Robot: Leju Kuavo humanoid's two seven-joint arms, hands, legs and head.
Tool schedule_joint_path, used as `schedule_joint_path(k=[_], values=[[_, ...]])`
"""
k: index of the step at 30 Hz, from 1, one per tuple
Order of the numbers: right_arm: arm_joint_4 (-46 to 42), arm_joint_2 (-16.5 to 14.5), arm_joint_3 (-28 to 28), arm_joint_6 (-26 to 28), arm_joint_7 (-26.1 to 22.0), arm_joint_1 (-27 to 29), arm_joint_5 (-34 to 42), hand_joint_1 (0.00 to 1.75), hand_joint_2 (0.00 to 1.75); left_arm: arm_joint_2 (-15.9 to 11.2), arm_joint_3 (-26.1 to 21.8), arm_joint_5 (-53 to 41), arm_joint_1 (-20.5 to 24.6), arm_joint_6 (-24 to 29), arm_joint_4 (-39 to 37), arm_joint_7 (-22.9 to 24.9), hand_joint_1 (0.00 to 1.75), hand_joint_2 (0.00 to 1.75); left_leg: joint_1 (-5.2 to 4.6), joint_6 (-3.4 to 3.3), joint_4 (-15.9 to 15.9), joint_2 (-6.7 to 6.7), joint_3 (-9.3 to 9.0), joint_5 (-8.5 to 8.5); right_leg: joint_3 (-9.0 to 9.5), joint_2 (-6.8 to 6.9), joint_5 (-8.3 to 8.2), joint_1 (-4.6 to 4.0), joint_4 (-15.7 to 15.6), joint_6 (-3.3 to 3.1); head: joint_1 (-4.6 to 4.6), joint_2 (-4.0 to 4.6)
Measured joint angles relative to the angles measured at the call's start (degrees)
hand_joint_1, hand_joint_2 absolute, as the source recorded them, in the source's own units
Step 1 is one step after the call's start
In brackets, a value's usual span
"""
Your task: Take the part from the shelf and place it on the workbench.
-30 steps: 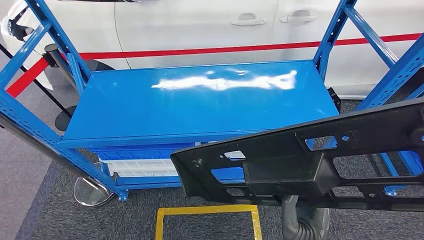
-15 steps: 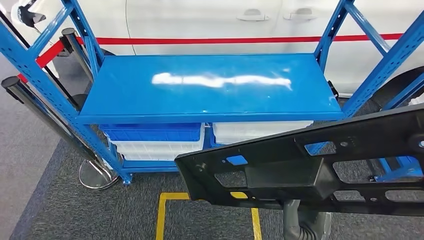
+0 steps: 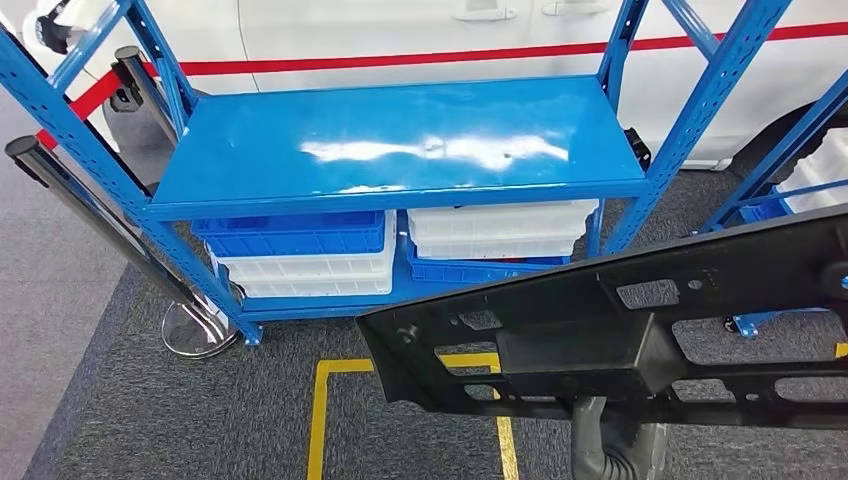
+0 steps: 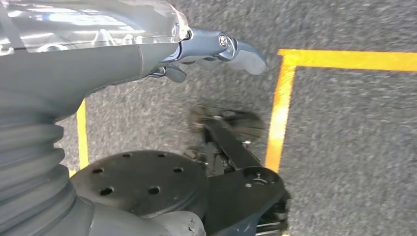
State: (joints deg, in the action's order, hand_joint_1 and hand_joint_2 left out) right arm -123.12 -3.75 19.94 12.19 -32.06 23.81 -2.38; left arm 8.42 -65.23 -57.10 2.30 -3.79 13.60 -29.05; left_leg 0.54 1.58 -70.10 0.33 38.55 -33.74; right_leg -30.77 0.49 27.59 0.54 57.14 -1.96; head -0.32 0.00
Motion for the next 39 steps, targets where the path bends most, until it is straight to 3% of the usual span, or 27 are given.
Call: schedule_joint_path(k=[1, 2, 3, 4, 5, 7, 9, 11, 13, 15, 16, 18, 19, 20, 22, 23, 25, 26, 27, 30, 31, 32, 33, 35, 37, 38, 39], values=[[0.0, 0.0, 0.0, 0.0, 0.0, 0.1, 0.0, 1.75, 1.75, 0.0, 0.0, 0.0, 0.0, 0.0, 0.0, 0.0, 0.00, 1.75, 0.01, 0.02, -2.8, 0.00, 0.16, -0.73, -1.01, 0.02, -0.69, -0.14, 0.2, -0.03, -0.02, 0.00], [0.0, 0.0, 0.0, 0.0, 0.0, 0.1, 0.0, 1.75, 1.75, 0.0, 0.0, 0.0, 0.1, 0.0, 0.0, 0.0, 0.00, 1.75, 0.01, -0.05, -4.2, 0.00, -0.38, -0.10, -2.03, 0.04, -1.34, -0.27, 0.4, -0.02, -0.01, 0.00], [0.0, 0.0, -0.1, -0.1, 0.0, 0.2, 0.0, 1.75, 1.75, 0.0, 0.0, -0.1, 0.1, 0.0, 0.0, 0.0, 0.00, 1.75, -0.02, -0.26, -3.5, -0.01, -2.00, 1.62, -3.10, 0.06, -1.98, -0.41, 0.6, 0.02, -0.01, 0.00], [0.0, 0.0, -0.1, -0.1, 0.0, 0.2, 0.0, 1.75, 1.75, 0.0, 0.0, -0.1, 0.1, 0.0, 0.0, 0.0, 0.00, 1.75, -0.12, -0.64, -0.8, -0.02, -4.55, 3.31, -4.06, 0.05, -2.56, -0.52, 0.9, 0.06, 0.00, 0.00], [0.0, 0.0, -0.2, -0.1, 0.0, 0.2, 0.0, 1.75, 1.75, -0.1, 0.0, -0.1, 0.2, 0.0, 0.1, 0.0, 0.00, 1.75, -0.29, -1.19, 3.3, -0.03, -7.83, 3.84, -4.83, 0.04, -3.11, -0.63, 1.2, 0.19, -0.02, -0.01], [0.0, -0.1, -0.3, -0.1, 0.0, 0.3, 0.1, 1.75, 1.75, -0.3, 0.0, -0.4, 0.4, 0.0, 0.2, 0.0, 0.00, 1.75, -0.72, -1.99, 11.6, -0.04, -13.43, 2.78, -5.55, 0.14, -4.12, -0.63, 1.5, 0.69, -0.04, -0.01], [-0.1, -0.2, -0.3, -0.2, 0.0, 0.4, 0.1, 1.75, 1.75, -0.4, 0.0, -0.6, 0.5, -0.1, 0.3, -0.1, 0.00, 1.75, -1.10, -2.38, 14.9, -0.04, -14.97, 2.26, -5.53, 0.38, -5.27, -0.39, 1.1, 1.47, 0.09, 0.00], [-0.2, -0.2, -0.4, -0.2, 0.0, 0.6, 0.1, 1.75, 1.75, -0.3, 0.0, -0.7, 0.5, -0.1, 0.3, -0.1, 0.00, 1.75, -0.93, -2.93, 15.5, 0.13, -14.12, 3.83, -5.88, 0.25, -5.21, -0.29, 1.1, 2.19, 0.17, 0.00], [-0.2, -0.2, -0.6, -0.2, 0.0, 0.8, 0.1, 1.75, 1.75, -0.3, 0.0, -0.7, 0.5, -0.1, 0.3, 0.0, 0.00, 1.75, -0.57, -3.42, 15.9, 0.39, -12.47, 5.72, -7.11, -0.16, -0.49, -0.25, 4.5, 2.73, -0.04, 0.00], [-0.2, -0.2, -0.7, -0.2, 0.0, 1.0, 0.1, 1.75, 1.75, -0.3, 0.0, -0.9, 0.5, -0.2, 0.3, 0.0, 0.00, 1.75, -0.60, -3.60, 15.6, 0.53, -10.24, 7.25, -8.49, -0.35, 5.54, -0.06, 11.2, 3.12, -0.16, 0.00], [-0.2, -0.2, -0.7, -0.2, 0.0, 1.0, 0.1, 1.75, 1.75, -0.3, 0.0, -0.9, 0.5, -0.2, 0.3, 0.0, 0.00, 1.75, -0.61, -3.55, 15.3, 0.58, -9.06, 7.96, -8.72, -0.36, 6.56, 0.03, 14.3, 3.28, -0.16, 0.00], [-0.2, -0.2, -0.8, -0.1, 0.0, 1.2, 0.2, 1.75, 1.75, -0.3, 0.0, -1.1, 0.5, -0.2, 0.3, 0.0, 0.00, 1.75, -0.56, -3.29, 14.4, 0.65, -6.55, 9.22, -7.10, -0.35, 4.42, 0.21, 16.3, 3.49, -0.16, 0.00], [-0.2, -0.2, -0.8, -0.1, 0.0, 1.2, 0.2, 1.75, 1.75, -0.3, 0.0, -1.1, 0.5, -0.2, 0.3, 0.0, 0.00, 1.75, -0.51, -3.08, 13.8, 0.64, -5.29, 9.74, -4.89, -0.35, 2.57, 0.31, 14.5, 3.55, -0.16, 0.00], [-0.2, -0.2, -0.9, -0.1, 0.0, 1.2, 0.2, 1.75, 1.75, -0.3, 0.0, -1.2, 0.5, -0.2, 0.3, 0.0, 0.00, 1.75, -0.47, -2.83, 13.2, 0.62, -4.18, 10.18, -1.89, -0.35, 1.84, 0.38, 11.1, 3.53, -0.15, 0.00], [-0.3, -0.2, -0.9, -0.1, 0.1, 1.3, 0.2, 1.75, 1.75, -0.3, 0.0, -1.2, 0.5, -0.2, 0.3, 0.0, 0.00, 1.75, -0.53, -2.24, 12.0, 0.50, -2.75, 10.97, 3.73, -0.42, 3.29, 0.25, 3.2, 3.08, -0.10, 0.00], [-0.3, -0.2, -1.0, -0.1, 0.1, 1.3, 0.2, 1.75, 1.75, -0.3, 0.0, -1.3, 0.5, -0.2, 0.3, 0.0, 0.00, 1.75, -0.57, -1.92, 11.8, 0.45, -2.45, 11.43, 5.12, -0.43, 4.35, 0.10, 0.9, 2.68, -0.05, 0.00], [-0.4, -0.2, -1.0, -0.1, 0.1, 1.3, 0.3, 1.75, 1.75, -0.3, -0.1, -1.4, 0.4, -0.3, 0.3, 0.1, 0.00, 1.75, -0.49, -1.26, 11.8, 0.36, -2.18, 12.35, 5.02, -0.32, 4.17, -0.06, -0.1, 1.64, -0.02, 0.00], [-0.5, -0.2, -1.0, -0.1, 0.1, 1.3, 0.3, 1.75, 1.75, -0.3, -0.1, -1.5, 0.3, -0.3, 0.3, 0.1, 0.00, 1.75, -0.38, -0.93, 11.5, 0.29, -1.87, 11.93, 4.48, -0.19, 3.57, -0.04, -0.2, 1.08, -0.02, 0.00], [-0.5, -0.2, -1.0, -0.2, 0.2, 1.4, 0.4, 1.75, 1.75, -0.4, -0.2, -1.6, 0.2, -0.4, 0.3, 0.1, 0.00, 1.75, -0.27, -0.61, 10.4, 0.22, -1.37, 10.27, 3.76, -0.08, 2.84, 0.04, -0.2, 0.53, 0.06, 0.00], [-0.5, -0.4, -1.1, -0.3, 0.3, 1.4, 0.8, 1.75, 1.75, -0.4, -0.3, -1.7, 0.1, -0.5, 0.3, 0.1, 0.00, 1.75, -0.05, 0.15, 1.4, 0.11, 0.77, 1.48, 0.91, 0.07, 0.53, 0.04, -0.2, -0.25, 0.39, 0.00], [-0.5, -0.4, -1.1, -0.4, 0.3, 1.4, 0.8, 1.75, 1.75, -0.4, -0.3, -1.7, 0.1, -0.6, 0.3, 0.2, 0.00, 1.75, -0.02, 0.28, -2.0, 0.11, 1.12, 0.03, -0.12, 0.08, -0.20, -0.03, 0.0, -0.23, 0.40, 0.00], [-0.5, -0.4, -1.1, -0.4, 0.3, 1.5, 0.9, 1.75, 1.75, -0.4, -0.3, -1.7, 0.1, -0.6, 0.3, 0.2, 0.00, 1.75, 0.00, 0.30, -4.3, 0.11, 0.88, 0.04, -1.17, 0.10, -0.91, -0.11, 0.2, -0.17, 0.40, 0.00], [-0.5, -0.4, -1.1, -0.4, 0.3, 1.5, 0.9, 1.75, 1.75, -0.4, -0.3, -1.7, 0.2, -0.7, 0.3, 0.2, 0.00, 1.75, 0.00, 0.21, -4.7, 0.10, -0.24, 1.32, -2.21, 0.12, -1.56, -0.18, 0.4, -0.10, 0.40, 0.00], [-0.5, -0.5, -1.1, -0.4, 0.3, 1.5, 0.9, 1.75, 1.75, -0.5, -0.3, -1.7, 0.2, -0.7, 0.3, 0.2, 0.00, 1.75, -0.10, -0.44, 0.8, 0.02, -5.71, 4.24, -4.03, 0.12, -2.73, -0.31, 0.9, 0.12, 0.41, 0.00], [-0.5, -0.5, -1.1, -0.4, 0.3, 1.5, 0.9, 1.75, 1.75, -0.7, -0.4, -1.7, 0.3, -0.7, 0.3, 0.1, 0.00, 1.75, -0.46, -1.26, 10.1, -0.08, -12.47, 3.61, -5.02, 0.13, -3.73, -0.42, 1.3, 0.59, 0.37, 0.00], [-0.5, -0.5, -1.1, -0.4, 0.3, 1.5, 0.9, 1.75, 1.75, -0.7, -0.4, -1.7, 0.4, -0.7, 0.3, 0.1, 0.00, 1.75, -0.70, -1.56, 13.2, -0.12, -14.41, 2.80, -5.13, 0.21, -4.23, -0.36, 1.3, 0.93, 0.37, 0.00], [-0.5, -0.5, -1.1, -0.4, 0.3, 1.5, 1.0, 1.75, 1.75, -0.8, -0.4, -1.7, 0.5, -0.7, 0.3, 0.1, 0.00, 1.75, -0.91, -1.75, 14.8, -0.11, -15.11, 2.43, -5.18, 0.28, -4.76, -0.28, 1.2, 1.32, 0.48, -0.01]])
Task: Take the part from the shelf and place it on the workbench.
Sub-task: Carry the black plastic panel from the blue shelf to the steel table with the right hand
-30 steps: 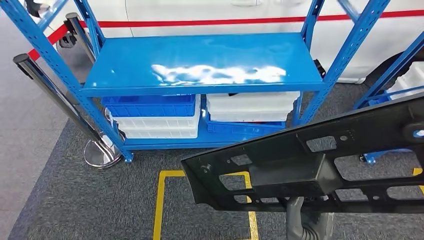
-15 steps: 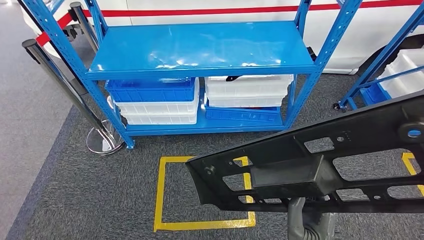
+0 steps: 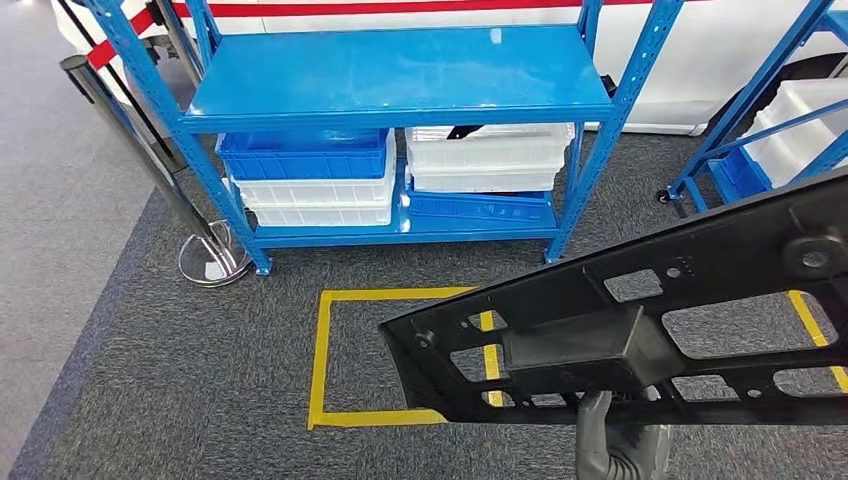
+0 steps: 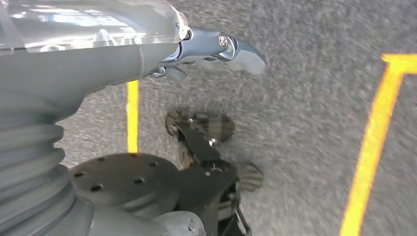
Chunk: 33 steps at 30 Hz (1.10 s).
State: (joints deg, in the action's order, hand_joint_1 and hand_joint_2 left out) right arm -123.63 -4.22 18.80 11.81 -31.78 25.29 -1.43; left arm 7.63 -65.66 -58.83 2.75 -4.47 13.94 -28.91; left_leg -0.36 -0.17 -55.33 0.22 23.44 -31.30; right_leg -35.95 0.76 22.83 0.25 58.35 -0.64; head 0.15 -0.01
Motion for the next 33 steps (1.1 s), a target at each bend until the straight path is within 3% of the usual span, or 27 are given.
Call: schedule_joint_path(k=[2, 3, 4, 6, 7, 8, 9, 10, 11, 13, 15, 17, 18, 19, 21, 22, 23, 24, 25, 27, 29, 31, 33], values=[[0.0, 0.0, 0.0, 0.0, 0.0, 0.1, 0.0, 1.75, 1.75, 0.1, -0.1, 0.0, 0.0, 0.0, 0.0, 0.0, 0.00, 1.75, 0.05, -0.60, 0.6, 0.18, 0.88, 1.21, -0.32, -0.08, -0.57, 0.08, -0.2, 0.77, 0.08, 0.00], [0.0, 0.0, 0.0, 0.0, 0.0, 0.1, 0.0, 1.75, 1.75, 0.1, -0.1, 0.0, 0.0, 0.0, 0.0, 0.0, 0.00, 1.75, 0.20, -1.08, 0.9, 0.36, 1.54, 1.96, -0.85, -0.26, 0.50, 0.08, 0.5, 1.05, 0.01, 0.00], [0.0, 0.0, 0.0, -0.1, 0.0, 0.2, 0.1, 1.75, 1.75, 0.1, -0.1, 0.0, 0.0, -0.1, 0.0, 0.0, 0.00, 1.75, 0.36, -1.49, 1.1, 0.57, 2.34, 2.75, -1.59, -0.46, 2.56, 0.09, 2.1, 1.31, -0.19, 0.01], [0.0, 0.0, 0.0, -0.5, -0.1, 0.3, 0.5, 1.75, 1.75, 0.1, -0.1, 0.0, 0.0, -0.2, 0.0, -0.2, 0.00, 1.75, 0.36, -1.96, 1.2, 1.04, 3.98, 3.95, -3.39, -0.67, 8.13, 0.33, 8.3, 1.69, -0.42, 0.01], [0.0, 0.0, 0.0, -0.8, -0.1, 0.3, 0.7, 1.75, 1.75, 0.1, -0.1, 0.0, 0.0, -0.2, 0.0, -0.3, 0.00, 1.75, 0.31, -1.95, 1.1, 1.34, 4.82, 4.47, -4.11, -0.68, 9.61, 0.42, 11.8, 1.90, -0.44, 0.01], [0.0, 0.0, 0.0, -0.9, -0.2, 0.4, 0.8, 1.75, 1.75, 0.1, -0.2, 0.0, 0.0, -0.2, 0.0, -0.4, 0.00, 1.75, 0.27, -1.90, 0.8, 1.75, 5.66, 4.96, -4.35, -0.67, 9.57, 0.48, 14.5, 2.06, -0.44, 0.01], [0.0, 0.0, 0.0, -1.0, -0.2, 0.5, 0.9, 1.75, 1.75, 0.1, -0.2, 0.0, 0.0, -0.3, 0.0, -0.5, 0.00, 1.75, 0.26, -1.80, 0.5, 2.21, 6.47, 5.36, -3.86, -0.61, 8.26, 0.52, 15.6, 2.16, -0.44, 0.01], [0.0, 0.0, 0.0, -1.0, -0.2, 0.6, 0.9, 1.75, 1.75, 0.1, -0.2, 0.0, 0.0, -0.3, 0.0, -0.5, 0.00, 1.75, 0.26, -1.67, 0.1, 2.68, 7.21, 5.64, -2.40, -0.43, 6.38, 0.54, 14.7, 2.18, -0.44, 0.01], [0.0, 0.0, 0.0, -1.0, -0.2, 0.7, 0.9, 1.75, 1.75, 0.2, -0.2, 0.0, 0.0, -0.3, 0.0, -0.5, 0.00, 1.75, 0.26, -1.52, -0.3, 3.12, 7.82, 5.85, 0.10, 0.11, 4.87, 0.53, 11.9, 2.11, -0.44, 0.01], [0.0, 0.0, 0.0, -1.0, -0.4, 0.9, 1.0, 1.75, 1.75, 0.2, -0.3, 0.0, -0.1, -0.3, 0.0, -0.5, 0.00, 1.75, 0.09, -1.12, -1.3, 3.91, 8.59, 6.08, 5.96, 2.32, 5.54, 0.12, 3.6, 1.55, -0.42, 0.01], [0.0, 0.0, -0.1, -1.0, -0.7, 1.1, 1.0, 1.75, 1.75, 0.2, -0.3, 0.0, -0.1, -0.2, 0.0, -0.5, 0.00, 1.75, -0.05, -0.57, -1.8, 4.85, 8.82, 6.33, 8.68, 3.54, 7.49, -0.35, -1.2, 0.67, -0.39, 0.01], [-0.1, -0.2, -0.1, -1.0, -1.0, 1.7, 1.1, 1.75, 1.75, 0.3, -0.3, 0.0, 0.0, -0.2, 0.0, -0.5, 0.00, 1.75, 0.04, 0.11, -2.1, 5.48, 8.89, 6.41, 8.42, 2.69, 7.22, -0.29, -1.9, -0.28, -0.39, 0.01], [-0.1, -0.3, -0.2, -1.0, -1.1, 2.0, 1.1, 1.75, 1.75, 0.3, -0.4, 0.1, 0.0, -0.2, 0.0, -0.5, 0.00, 1.75, 0.14, 0.51, -2.8, 4.73, 9.21, 5.69, 8.17, 2.16, 6.87, -0.17, -2.0, -0.74, -0.33, 0.01], [-0.1, -0.4, -0.2, -1.0, -1.2, 2.3, 1.2, 1.75, 1.75, 0.2, -0.5, 0.1, -0.1, -0.2, 0.0, -0.5, 0.00, 1.75, 0.26, 0.88, -4.6, 3.53, 9.91, 4.19, 7.87, 1.65, 6.48, -0.04, -2.1, -1.20, -0.25, 0.01], [-0.2, -0.7, -0.4, -1.0, -1.4, 2.8, 1.4, 1.75, 1.75, 0.2, -0.8, 0.2, -0.3, -0.2, 0.0, -0.5, 0.00, 1.75, 0.50, 1.43, -11.5, 0.93, 12.50, -0.39, 7.08, 0.51, 5.83, 0.05, -2.0, -1.72, -0.09, 0.01], [-0.2, -0.8, -0.6, -1.0, -1.5, 3.0, 1.5, 1.75, 1.75, 0.3, -1.0, 0.2, -0.4, -0.2, 0.0, -0.5, 0.00, 1.75, 0.57, 1.55, -15.3, 0.47, 13.89, -2.26, 6.66, -0.13, 5.60, 0.03, -1.9, -1.80, -0.07, 0.01], [-0.2, -1.0, -0.9, -1.1, -1.7, 3.4, 1.7, 1.75, 1.75, 0.3, -1.1, 0.3, -0.4, -0.2, 0.0, -0.4, 0.00, 1.75, 0.60, 1.60, -17.9, 0.31, 14.67, -3.07, 6.27, -0.82, 5.42, 0.01, -1.7, -1.78, -0.08, 0.01], [-0.2, -1.2, -1.2, -1.2, -1.8, 3.8, 1.9, 1.75, 1.75, 0.3, -1.3, 0.3, -0.5, -0.2, 0.0, -0.4, 0.00, 1.75, 0.60, 1.57, -18.4, 0.24, 14.49, -2.66, 5.95, -1.52, 5.31, -0.01, -1.4, -1.74, -0.08, 0.01], [-0.2, -1.4, -1.7, -1.4, -2.0, 4.3, 2.0, 1.75, 1.75, 0.3, -1.4, 0.3, -0.5, -0.2, 0.0, -0.3, 0.00, 1.75, 0.60, 1.45, -16.7, 0.11, 13.26, -1.24, 5.74, -2.23, 5.26, -0.02, -1.2, -1.68, -0.07, 0.01], [-0.3, -2.1, -2.9, -2.3, -2.4, 5.2, 2.4, 1.75, 1.75, 0.3, -1.7, 0.4, -0.5, -0.2, 0.0, -0.2, 0.00, 1.75, 0.60, 0.89, -8.9, -1.45, 8.79, 2.15, 5.54, -3.50, 5.23, -0.04, -0.8, -1.49, -0.09, 0.01], [-0.6, -2.9, -4.2, -3.6, -2.8, 6.0, 2.7, 1.75, 1.75, 0.2, -2.0, 0.4, -0.5, -0.2, 0.0, -0.2, 0.00, 1.75, 0.58, 0.40, -3.1, -3.33, 5.62, 3.41, 5.24, -4.61, 5.05, -0.02, -0.6, -1.02, -0.14, 0.01], [-0.9, -3.9, -5.9, -5.1, -3.2, 6.9, 2.8, 1.75, 1.75, 0.2, -2.4, 0.4, -0.5, -0.3, 0.0, -0.2, 0.00, 1.75, 0.51, 0.19, -1.8, -3.32, 5.10, 3.29, 4.74, -5.68, 4.63, 0.08, -0.5, -0.26, -0.15, 0.01], [-1.3, -5.0, -7.7, -6.9, -3.6, 8.1, 2.8, 1.75, 1.75, 0.3, -2.7, 0.4, -0.4, -0.3, 0.0, -0.1, 0.00, 1.75, 0.79, -0.32, -1.0, -2.13, 5.12, 3.60, 4.19, -5.20, 4.99, 0.04, 0.1, 0.42, -0.26, 0.01]])
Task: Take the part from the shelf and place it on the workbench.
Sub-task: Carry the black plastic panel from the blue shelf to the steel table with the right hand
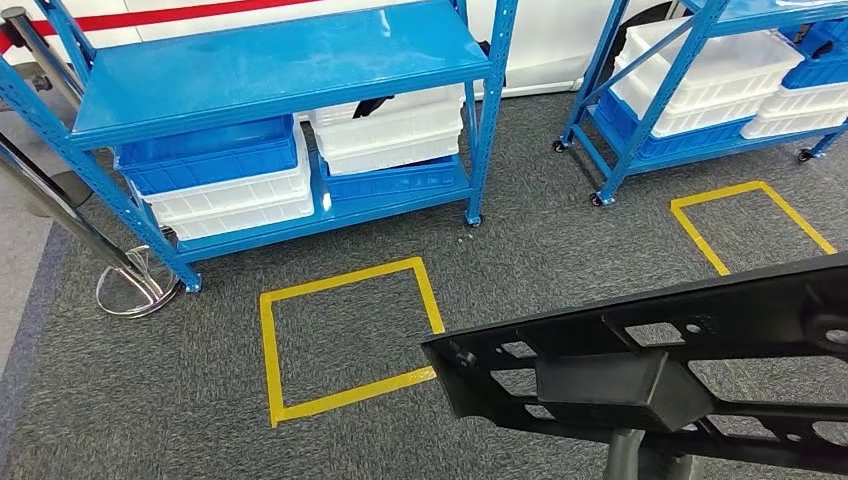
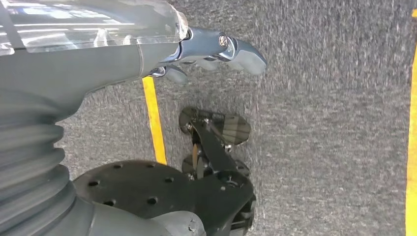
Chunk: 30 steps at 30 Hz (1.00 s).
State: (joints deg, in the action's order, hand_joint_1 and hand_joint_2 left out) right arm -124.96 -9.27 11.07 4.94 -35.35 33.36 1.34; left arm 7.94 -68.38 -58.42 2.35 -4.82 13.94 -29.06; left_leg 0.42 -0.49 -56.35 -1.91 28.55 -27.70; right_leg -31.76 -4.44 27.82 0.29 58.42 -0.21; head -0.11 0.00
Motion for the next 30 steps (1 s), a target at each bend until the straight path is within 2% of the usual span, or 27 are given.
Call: schedule_joint_path(k=[1, 2, 4, 5, 6, 7, 8, 10, 11, 12, 14, 15, 16, 18, 19, 23, 24, 25, 26, 27, 28, 29, 30], values=[[-0.2, -0.6, -0.9, -0.9, -0.2, 0.5, 0.0, 1.75, 1.75, 0.0, -0.2, 0.0, 0.0, 0.0, 0.0, 0.0, 0.00, 1.75, 0.16, -0.35, 0.3, 0.63, 0.03, 0.21, -0.72, 0.96, 1.00, -0.07, 1.3, 0.25, -0.18, 0.00], [-0.4, -1.2, -1.8, -1.9, -0.3, 0.8, -0.1, 1.75, 1.75, 0.1, -0.3, 0.0, 0.0, -0.1, 0.0, 0.0, 0.00, 1.75, 0.27, -0.66, 0.6, 1.33, 0.10, 0.39, -2.02, 2.19, 2.71, -0.06, 4.0, 0.46, -0.35, 0.00], [-0.6, -2.6, -3.6, -3.9, -0.7, 1.4, -0.2, 1.75, 1.75, 0.1, -0.6, 0.0, -0.2, -0.1, 0.0, 0.1, 0.00, 1.75, 0.11, -0.94, 0.5, 2.70, 0.41, 0.43, -5.63, 3.63, 6.38, 0.12, 11.3, 0.85, -0.58, 0.00], [-0.6, -3.4, -4.7, -5.0, -0.9, 1.8, -0.3, 1.75, 1.75, 0.1, -0.7, 0.0, -0.2, -0.1, 0.0, 0.1, 0.00, 1.75, 0.04, -0.94, 0.4, 3.40, 0.54, 0.42, -7.02, 3.88, 7.34, 0.24, 14.2, 1.02, -0.58, 0.00], [-0.6, -4.2, -5.9, -6.2, -1.1, 2.2, -0.4, 1.75, 1.75, 0.1, -0.8, 0.0, -0.2, -0.2, 0.0, 0.1, 0.00, 1.75, 0.00, -0.90, 0.3, 4.05, 0.61, 0.39, -7.43, 4.05, 7.11, 0.33, 15.1, 1.11, -0.59, 0.00], [-0.6, -5.1, -7.2, -7.2, -1.3, 2.5, -0.5, 1.75, 1.75, 0.1, -1.0, -0.1, -0.2, -0.2, 0.0, 0.1, 0.00, 1.75, -0.01, -0.83, 0.2, 4.68, 0.62, 0.31, -6.63, 4.29, 5.76, 0.39, 13.7, 1.12, -0.60, 0.00], [-0.6, -5.8, -8.4, -8.0, -1.4, 2.8, -0.5, 1.75, 1.75, 0.1, -1.1, -0.1, -0.1, -0.2, 0.0, 0.1, 0.00, 1.75, -0.03, -0.69, 0.1, 5.25, 0.56, 0.20, -4.78, 4.82, 3.74, 0.40, 10.4, 1.02, -0.61, 0.00], [-0.6, -7.0, -10.5, -8.5, -1.6, 3.1, -0.3, 1.75, 1.75, 0.2, -1.4, -0.2, -0.1, -0.4, 0.0, 0.0, 0.00, 1.75, -0.15, -0.22, -0.2, 6.27, 0.36, -0.13, -0.67, 7.05, 0.84, 0.10, 2.6, 0.54, -0.60, 0.00], [-0.6, -7.4, -11.3, -8.5, -1.7, 3.3, -0.1, 1.75, 1.75, 0.2, -1.5, -0.2, -0.1, -0.5, 0.0, -0.1, 0.00, 1.75, -0.22, 0.08, -0.3, 6.68, 0.30, -0.26, 0.42, 7.78, 0.33, -0.17, 0.4, 0.26, -0.59, 0.00], [-0.6, -7.8, -12.0, -8.4, -1.8, 3.5, 0.3, 1.75, 1.75, 0.3, -1.7, -0.2, 0.0, -0.6, 0.0, -0.1, 0.00, 1.75, -0.29, 0.39, -0.4, 7.11, 0.24, -0.35, 0.72, 8.11, 0.40, -0.42, -0.5, 0.01, -0.57, 0.00], [-0.7, -8.4, -13.4, -8.1, -1.9, 3.9, 1.1, 1.75, 1.75, 0.3, -1.9, -0.2, 0.1, -0.8, 0.1, -0.3, 0.00, 1.75, -0.40, 0.98, -0.3, 8.01, 0.03, -0.45, 0.56, 7.01, 0.17, -0.49, -0.6, -0.51, -0.57, 0.00], [-0.7, -8.7, -14.1, -7.9, -2.0, 4.1, 1.5, 1.75, 1.75, 0.3, -2.0, -0.2, 0.2, -0.8, 0.1, -0.4, 0.00, 1.75, -0.40, 1.29, -0.4, 7.90, -0.03, -0.79, 0.59, 6.51, -0.03, -0.29, -0.9, -0.81, -0.57, 0.00], [-0.7, -9.0, -14.8, -7.8, -2.0, 4.3, 1.7, 1.75, 1.75, 0.3, -2.1, -0.2, 0.2, -0.8, 0.1, -0.4, 0.00, 1.75, -0.38, 1.57, -1.4, 7.04, 0.29, -1.69, 0.62, 5.97, -0.28, -0.07, -1.2, -1.15, -0.48, 0.00], [-0.7, -9.4, -15.7, -7.5, -2.0, 4.5, 2.1, 1.75, 1.75, 0.3, -2.3, -0.2, 0.2, -0.9, 0.2, -0.5, 0.00, 1.75, -0.14, 2.03, -5.8, 4.29, 2.12, -4.77, 0.50, 5.07, -0.63, 0.21, -1.5, -1.62, -0.32, 0.00], [-0.7, -9.5, -15.9, -7.5, -2.0, 4.5, 2.1, 1.75, 1.75, 0.3, -2.4, -0.2, 0.1, -0.9, 0.2, -0.5, 0.00, 1.75, -0.07, 2.14, -7.9, 3.33, 3.03, -6.04, 0.40, 4.79, -0.70, 0.23, -1.5, -1.73, -0.24, 0.00], [-0.7, -9.7, -16.3, -7.5, -2.0, 4.6, 2.2, 1.75, 1.75, 0.3, -2.5, -0.2, 0.0, -1.0, 0.2, -0.5, 0.00, 1.75, 0.00, 2.29, -12.3, 2.68, 4.97, -8.11, 0.24, 4.21, -0.76, 0.21, -1.5, -1.82, -0.24, 0.00], [-0.7, -9.8, -16.6, -7.5, -2.0, 4.6, 2.3, 1.75, 1.75, 0.3, -2.6, -0.2, 0.0, -1.0, 0.2, -0.5, 0.00, 1.75, 0.04, 2.31, -13.0, 2.46, 5.23, -7.59, 0.17, 3.31, -0.77, 0.19, -1.3, -1.83, -0.25, 0.00], [-0.7, -9.9, -17.0, -7.4, -2.0, 4.7, 2.3, 1.75, 1.75, 0.3, -2.8, -0.2, 0.0, -1.0, 0.2, -0.5, 0.00, 1.75, 0.10, 2.26, -11.9, 2.08, 4.69, -6.19, 0.11, 2.27, -0.77, 0.17, -1.1, -1.81, -0.25, 0.00], [-0.7, -10.0, -17.4, -7.4, -2.0, 4.8, 2.3, 1.75, 1.75, 0.3, -2.9, -0.2, 0.0, -1.0, 0.2, -0.5, 0.00, 1.75, 0.16, 2.14, -9.5, 1.15, 3.55, -4.23, 0.03, 1.13, -0.74, 0.17, -0.8, -1.76, -0.25, 0.00], [-0.7, -10.2, -17.8, -7.3, -2.0, 4.9, 2.3, 1.75, 1.75, 0.3, -3.1, -0.3, -0.1, -1.1, 0.2, -0.5, 0.00, 1.75, 0.25, 1.87, -5.8, -0.45, 1.90, -2.13, -0.12, 0.01, -0.72, 0.13, -0.5, -1.57, -0.27, 0.00], [-0.7, -10.2, -17.9, -7.3, -2.1, 4.9, 2.3, 1.75, 1.75, 0.3, -3.1, -0.3, 0.0, -1.1, 0.2, -0.6, 0.00, 1.75, 0.28, 1.60, -2.8, -1.81, 0.67, -1.23, -0.40, -0.64, -0.76, 0.17, -0.3, -1.29, -0.27, 0.00], [-0.7, -10.3, -18.0, -7.2, -2.1, 4.9, 2.3, 1.75, 1.75, 0.2, -3.2, -0.3, 0.0, -1.1, 0.2, -0.6, 0.00, 1.75, 0.25, 1.34, -1.3, -2.83, 0.07, -1.04, -0.76, -1.24, -0.88, 0.28, -0.1, -0.92, -0.28, 0.00], [-0.7, -10.4, -18.0, -7.2, -2.1, 4.9, 2.3, 1.75, 1.75, 0.2, -3.2, -0.4, 0.0, -1.2, 0.2, -0.6, 0.00, 1.75, 0.17, 1.09, -0.8, -3.11, -0.06, -1.23, -1.12, -1.89, -1.10, 0.40, -0.1, -0.45, -0.28, 0.00]])
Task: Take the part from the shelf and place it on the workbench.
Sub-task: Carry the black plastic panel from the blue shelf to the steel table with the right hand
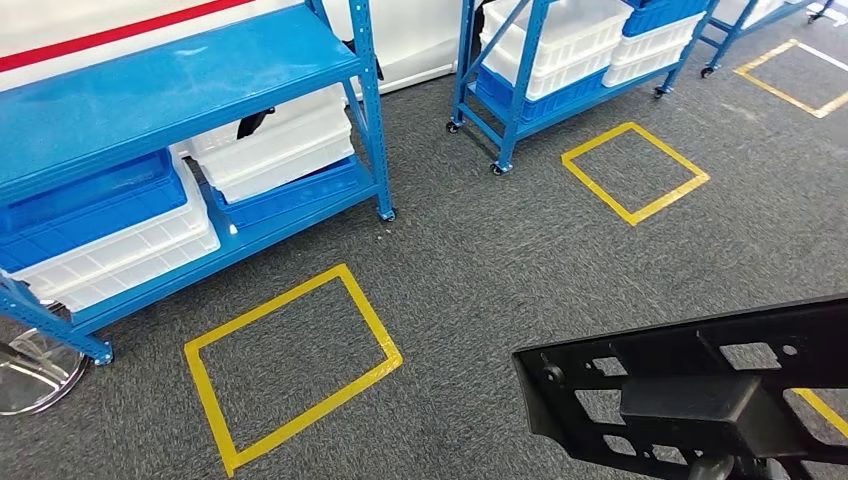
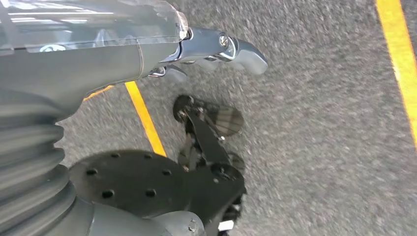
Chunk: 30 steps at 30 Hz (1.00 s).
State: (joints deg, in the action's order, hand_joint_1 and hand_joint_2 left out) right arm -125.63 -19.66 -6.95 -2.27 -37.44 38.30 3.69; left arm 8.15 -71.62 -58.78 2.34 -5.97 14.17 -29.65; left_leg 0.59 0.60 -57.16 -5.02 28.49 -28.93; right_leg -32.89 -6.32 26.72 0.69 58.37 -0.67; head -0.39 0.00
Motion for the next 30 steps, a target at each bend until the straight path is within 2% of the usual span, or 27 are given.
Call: schedule_joint_path(k=[1, 2, 3, 4, 6, 7, 8, 9, 10, 12, 13, 14, 15, 17, 18, 19, 21, 22, 23, 24, 25, 26, 28, 29, 30], values=[[0.0, 0.0, -0.1, 0.0, 0.0, 0.1, 0.0, 1.75, 1.75, 0.0, 0.0, 0.0, 0.0, 0.0, 0.0, 0.0, 0.00, 1.75, -0.05, -0.25, 0.3, 0.61, -0.06, 0.10, -0.28, -0.71, -0.26, 0.10, -0.1, 0.46, 0.01, 0.00], [0.0, -0.1, -0.2, 0.0, 0.0, 0.2, 0.0, 1.75, 1.75, 0.0, 0.0, 0.0, 0.1, 0.0, 0.0, 0.0, 0.00, 1.75, 0.03, -0.58, 0.6, 1.38, -0.18, 0.35, -0.46, -0.84, -0.30, 0.11, 0.0, 0.83, -0.01, 0.00], [0.0, -0.1, -0.3, 0.0, 0.0, 0.2, 0.0, 1.75, 1.75, 0.1, 0.0, 0.0, 0.1, 0.0, 0.0, 0.0, 0.00, 1.75, 0.14, -0.97, 0.9, 2.15, -0.29, 0.63, -0.82, -0.01, 0.18, 0.01, 0.7, 1.14, -0.17, 0.00], [0.0, -0.1, -0.4, 0.0, 0.0, 0.3, 0.0, 1.75, 1.75, 0.1, 0.0, 0.0, 0.0, 0.0, 0.0, 0.0, 0.00, 1.75, 0.26, -1.33, 1.3, 2.98, -0.39, 0.87, -1.63, 1.39, 1.32, -0.13, 2.3, 1.37, -0.39, 0.00], [0.0, -0.1, -0.4, 0.0, 0.0, 0.3, 0.0, 1.75, 1.75, 0.1, -0.1, 0.0, -0.1, 0.0, 0.0, 0.0, 0.00, 1.75, 0.19, -1.77, 1.6, 4.64, -0.38, 1.04, -4.66, 4.64, 5.01, -0.13, 8.7, 1.72, -0.77, 0.00], [0.0, -0.1, -0.4, 0.0, 0.0, 0.2, -0.1, 1.75, 1.75, 0.1, -0.1, 0.0, -0.1, 0.0, 0.1, 0.0, 0.00, 1.75, 0.08, -1.84, 1.6, 5.54, -0.31, 1.01, -6.31, 5.36, 6.54, -0.01, 12.2, 1.89, -0.82, 0.00], [0.1, -0.1, -0.4, 0.0, 0.0, 0.3, -0.1, 1.75, 1.75, 0.1, -0.1, -0.1, -0.2, 0.0, 0.1, 0.0, 0.00, 1.75, 0.00, -1.86, 1.5, 6.40, -0.28, 0.95, -7.34, 5.74, 7.20, 0.11, 14.6, 2.05, -0.81, 0.00], [0.1, -0.1, -0.4, 0.0, 0.0, 0.3, -0.1, 1.75, 1.75, 0.1, -0.1, -0.1, -0.1, 0.0, 0.1, 0.0, 0.00, 1.75, -0.04, -1.83, 1.5, 7.22, -0.25, 0.87, -7.34, 6.00, 6.76, 0.21, 14.9, 2.16, -0.82, 0.00], [0.1, -0.1, -0.5, 0.0, 0.0, 0.3, -0.1, 1.75, 1.75, 0.1, -0.1, -0.1, -0.1, 0.0, 0.1, 0.0, 0.00, 1.75, -0.06, -1.72, 1.5, 7.95, -0.27, 0.77, -6.20, 6.33, 5.41, 0.27, 13.1, 2.19, -0.83, 0.00], [0.1, -0.1, -0.5, 0.0, 0.0, 0.3, -0.1, 1.75, 1.75, 0.1, -0.1, -0.1, 0.0, 0.0, 0.1, 0.0, 0.00, 1.75, -0.14, -1.31, 1.3, 9.14, -0.54, 0.44, -1.66, 8.14, 2.27, 0.13, 5.3, 1.82, -0.84, 0.00], [0.1, -0.1, -0.4, -0.1, 0.0, 0.3, -0.2, 1.75, 1.75, 0.1, -0.1, -0.2, 0.1, 0.0, 0.1, 0.0, 0.00, 1.75, -0.26, -1.03, 1.2, 9.60, -0.70, 0.24, 0.18, 9.03, 1.38, -0.05, 2.1, 1.48, -0.81, 0.00], [0.1, -0.1, -0.4, -0.1, -0.1, 0.3, -0.3, 1.75, 1.75, 0.1, -0.1, -0.2, 0.1, 0.0, 0.1, 0.0, 0.00, 1.75, -0.36, -0.75, 1.1, 10.04, -0.85, 0.06, 1.26, 9.64, 1.09, -0.26, 0.1, 1.12, -0.77, 0.00], [0.1, -0.1, -0.4, -0.2, -0.1, 0.4, -0.3, 1.75, 1.75, 0.1, -0.1, -0.2, 0.1, 0.1, 0.1, 0.0, 0.00, 1.75, -0.45, -0.47, 1.1, 10.45, -0.99, -0.07, 1.47, 9.74, 1.28, -0.48, -0.5, 0.77, -0.75, 0.00], [0.1, -0.2, -0.4, -0.2, -0.1, 0.5, -0.5, 1.75, 1.75, 0.1, -0.1, -0.2, 0.3, 0.1, 0.1, 0.1, 0.00, 1.75, -0.45, 0.07, 1.1, 11.12, -1.27, -0.32, 1.31, 8.59, 1.03, -0.42, -0.6, 0.14, -0.73, 0.00], [0.1, -0.2, -0.4, -0.2, -0.1, 0.6, -0.6, 1.75, 1.75, 0.1, -0.1, -0.2, 0.3, 0.2, 0.1, 0.1, 0.00, 1.75, -0.39, 0.35, 0.5, 10.58, -1.23, -0.92, 1.29, 8.09, 0.86, -0.26, -0.8, -0.25, -0.69, 0.00], [0.1, -0.3, -0.3, -0.2, -0.1, 0.6, -0.6, 1.75, 1.75, 0.1, -0.1, -0.2, 0.3, 0.2, 0.1, 0.1, 0.00, 1.75, -0.30, 0.58, -1.0, 9.48, -0.72, -2.09, 1.28, 7.60, 0.66, -0.07, -1.0, -0.63, -0.57, 0.00], [0.1, -0.4, -0.2, -0.2, -0.1, 0.6, -0.8, 1.75, 1.75, 0.1, -0.2, -0.2, 0.2, 0.2, 0.1, 0.1, 0.00, 1.75, -0.08, 0.94, -7.6, 6.61, 2.15, -6.01, 1.13, 6.58, 0.43, 0.06, -1.2, -1.14, -0.32, 0.00], [0.1, -0.4, -0.2, -0.2, -0.1, 0.6, -0.8, 1.75, 1.75, 0.1, -0.2, -0.2, 0.1, 0.2, 0.1, 0.2, 0.00, 1.75, -0.02, 1.06, -11.7, 5.84, 4.03, -7.81, 1.02, 5.99, 0.39, 0.02, -1.1, -1.23, -0.25, 0.00], [0.1, -0.4, -0.2, -0.2, -0.1, 0.6, -0.9, 1.75, 1.75, 0.1, -0.2, -0.2, 0.0, 0.2, 0.1, 0.3, 0.00, 1.75, 0.02, 1.15, -14.8, 5.51, 5.53, -8.77, 0.95, 5.30, 0.38, -0.01, -1.1, -1.27, -0.25, 0.00], [0.1, -0.4, -0.1, -0.2, -0.1, 0.6, -1.0, 1.75, 1.75, 0.1, -0.3, -0.3, -0.1, 0.3, 0.1, 0.3, 0.00, 1.75, 0.05, 1.19, -15.9, 5.40, 6.17, -8.48, 0.92, 4.56, 0.38, -0.03, -1.0, -1.27, -0.25, 0.00], [0.1, -0.4, -0.1, -0.2, -0.1, 0.7, -1.1, 1.75, 1.75, 0.1, -0.3, -0.3, -0.1, 0.3, 0.1, 0.5, 0.00, 1.75, 0.10, 1.18, -14.6, 5.31, 5.73, -6.96, 0.92, 3.78, 0.41, -0.02, -0.8, -1.23, -0.25, 0.00], [0.1, -0.4, 0.0, -0.2, -0.1, 0.7, -1.2, 1.75, 1.75, 0.1, -0.3, -0.4, -0.1, 0.3, 0.1, 0.6, 0.00, 1.75, 0.18, 1.14, -11.3, 4.95, 4.39, -4.65, 0.93, 3.00, 0.47, 0.00, -0.6, -1.14, -0.25, 0.00], [0.1, -0.4, 0.2, -0.2, -0.1, 0.6, -1.4, 1.75, 1.75, 0.0, -0.4, -0.5, -0.1, 0.3, 0.1, 0.6, 0.00, 1.75, 0.42, 0.85, -3.7, 2.22, 1.35, -1.10, 0.64, 1.60, 0.63, 0.03, 0.0, -0.75, -0.24, 0.00], [0.1, -0.4, 0.4, -0.2, -0.1, 0.6, -1.5, 1.75, 1.75, 0.0, -0.4, -0.6, -0.1, 0.3, 0.1, 0.7, 0.00, 1.75, 0.46, 0.68, -1.5, 0.99, 0.54, -0.44, 0.30, 0.98, 0.61, 0.06, 0.3, -0.40, -0.22, 0.00], [0.1, -0.5, 0.5, -0.2, -0.1, 0.6, -1.5, 1.75, 1.75, 0.0, -0.4, -0.6, -0.1, 0.3, 0.1, 0.7, 0.00, 1.75, 0.42, 0.47, -0.6, 0.13, 0.30, -0.45, -0.08, 0.36, 0.52, 0.11, 0.4, -0.01, -0.22, 0.00]])
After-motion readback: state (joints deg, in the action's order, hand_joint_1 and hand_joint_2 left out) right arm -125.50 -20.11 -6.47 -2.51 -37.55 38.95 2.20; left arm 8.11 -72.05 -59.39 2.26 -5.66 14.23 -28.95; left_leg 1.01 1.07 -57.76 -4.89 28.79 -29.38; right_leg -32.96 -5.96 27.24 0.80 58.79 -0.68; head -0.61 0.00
